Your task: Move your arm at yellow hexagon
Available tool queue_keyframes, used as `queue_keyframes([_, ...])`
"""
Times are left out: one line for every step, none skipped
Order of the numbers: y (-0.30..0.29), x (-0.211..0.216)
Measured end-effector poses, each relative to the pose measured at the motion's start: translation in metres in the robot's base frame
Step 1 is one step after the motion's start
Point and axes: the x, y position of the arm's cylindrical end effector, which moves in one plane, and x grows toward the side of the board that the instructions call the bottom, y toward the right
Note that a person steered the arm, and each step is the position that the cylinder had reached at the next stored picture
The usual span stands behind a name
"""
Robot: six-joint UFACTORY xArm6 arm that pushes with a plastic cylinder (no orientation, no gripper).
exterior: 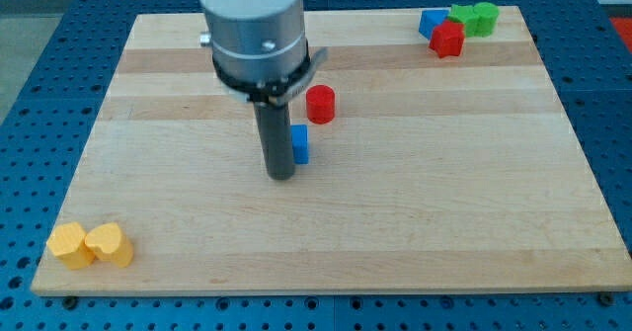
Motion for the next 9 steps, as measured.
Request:
queue_keyframes([0.001, -0.032])
queue_keyframes([0.001, -0.034])
queue_keyframes([0.001, -0.019])
queue_keyframes([0.001, -0.019])
queue_keyframes([0.0, -0.019])
queue_keyframes([-0.004, -0.014])
queue_keyframes([-0.005, 0.012])
queue_keyframes([-0.018, 0.037])
queue_keyframes([-0.103, 0.037])
